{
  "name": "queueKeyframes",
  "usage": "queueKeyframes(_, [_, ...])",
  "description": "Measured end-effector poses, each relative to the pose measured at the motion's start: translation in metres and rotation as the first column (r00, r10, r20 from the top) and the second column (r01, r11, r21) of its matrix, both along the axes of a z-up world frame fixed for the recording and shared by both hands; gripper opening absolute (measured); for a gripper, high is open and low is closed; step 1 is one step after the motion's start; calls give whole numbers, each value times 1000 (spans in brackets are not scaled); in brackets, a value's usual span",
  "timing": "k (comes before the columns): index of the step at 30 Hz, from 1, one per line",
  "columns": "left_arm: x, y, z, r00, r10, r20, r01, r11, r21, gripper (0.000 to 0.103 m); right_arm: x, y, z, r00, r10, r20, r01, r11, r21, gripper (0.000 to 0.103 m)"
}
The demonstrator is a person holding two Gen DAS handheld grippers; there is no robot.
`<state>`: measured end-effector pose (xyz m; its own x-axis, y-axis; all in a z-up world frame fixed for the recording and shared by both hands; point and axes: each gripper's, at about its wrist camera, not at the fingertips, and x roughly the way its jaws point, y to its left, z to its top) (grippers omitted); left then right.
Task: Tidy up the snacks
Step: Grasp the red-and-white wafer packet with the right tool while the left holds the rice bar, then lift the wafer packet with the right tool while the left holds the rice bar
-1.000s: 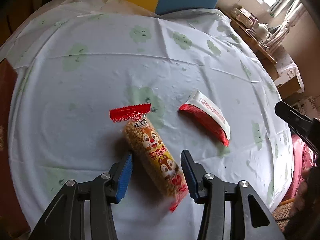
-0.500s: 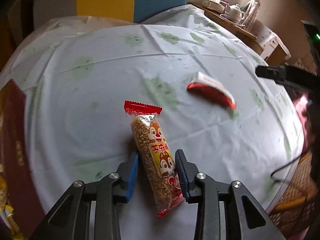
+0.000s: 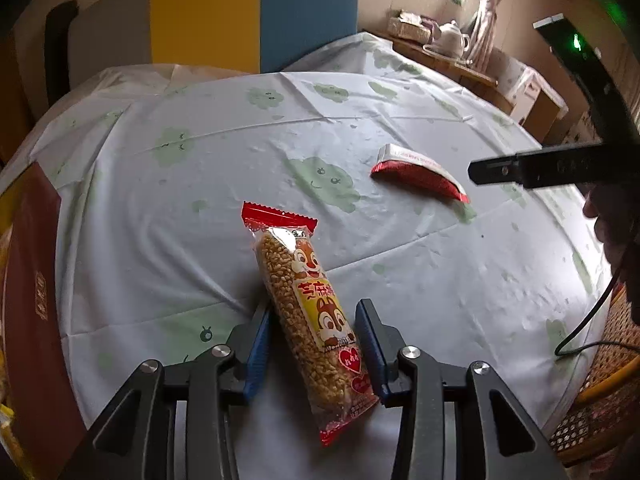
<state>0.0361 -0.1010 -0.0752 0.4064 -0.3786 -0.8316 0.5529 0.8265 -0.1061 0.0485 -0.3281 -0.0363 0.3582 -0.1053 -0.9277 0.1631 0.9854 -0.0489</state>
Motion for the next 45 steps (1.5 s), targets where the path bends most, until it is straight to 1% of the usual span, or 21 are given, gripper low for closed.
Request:
queueKeyframes(6, [-4, 4, 1, 1000, 10, 14, -10, 1000, -11, 43, 1, 5, -3, 1000, 25, -1, -25, 1000, 9, 92])
queueKeyframes(9, [-8, 11, 2, 1000, 11, 19, -11, 1000, -19, 43, 3, 13, -6, 998, 66, -6, -66, 998, 15, 91])
queueKeyframes(15, [-7, 13, 2, 1000, 9, 9, -8, 999, -35, 43, 9, 31, -16, 986, 160, -49, -158, 987, 42, 91])
queueKeyframes(17, [-6, 15, 2, 1000, 9, 7, -9, 999, -42, 43, 15, 40, -18, 978, 202, -58, -201, 979, 21, 92])
queueKeyframes(18, [-6, 16, 2, 1000, 9, 6, -9, 999, -45, 43, 20, 44, -18, 974, 219, -58, -219, 976, -5, 92])
queueKeyframes(20, [-6, 17, 2, 1000, 10, 3, -10, 999, -49, 43, 29, 46, -20, 972, 229, -58, -231, 973, -20, 92])
queueKeyframes(25, [-6, 17, 2, 1000, 10, -2, -11, 998, -55, 43, 52, 39, -31, 973, 221, -69, -222, 975, -1, 91])
queueKeyframes(27, [-5, 18, 2, 1000, 11, -5, -12, 998, -60, 43, 55, 38, -38, 970, 223, -96, -219, 975, 49, 59])
queueKeyframes(28, [-5, 18, 2, 1000, 12, -5, -12, 998, -60, 43, 54, 39, -36, 971, 226, -78, -223, 974, 48, 51])
queueKeyframes(29, [-5, 17, 2, 1000, 12, -4, -13, 998, -60, 43, 53, 42, -34, 967, 241, -78, -238, 970, 52, 38])
queueKeyframes(32, [-6, 17, 2, 1000, 13, -1, -13, 998, -60, 43, 47, 61, -29, 948, 302, -102, -299, 953, 45, 36])
queueKeyframes(35, [-5, 18, 2, 1000, 14, -5, -14, 998, -68, 43, 32, 84, -19, 931, 351, -101, -346, 936, 69, 36])
queueKeyframes(38, [-5, 18, 2, 1000, 17, -1, -17, 997, -70, 43, 15, 100, -15, 924, 366, -110, -354, 928, 114, 36])
queueKeyframes(40, [-5, 17, 1, 1000, 19, -1, -19, 997, -71, 43, 6, 108, -22, 919, 374, -126, -358, 924, 133, 37])
queueKeyframes(41, [-6, 18, 1, 1000, 18, -1, -18, 997, -72, 42, 4, 110, -26, 917, 377, -133, -360, 923, 135, 39])
queueKeyframes(43, [-5, 19, 1, 1000, 22, -3, -22, 997, -76, 42, -3, 112, -25, 922, 372, -102, -359, 925, 128, 40])
queueKeyframes(45, [-6, 17, 1, 1000, 28, -1, -28, 997, -73, 42, -4, 112, -25, 924, 371, -95, -357, 924, 135, 40])
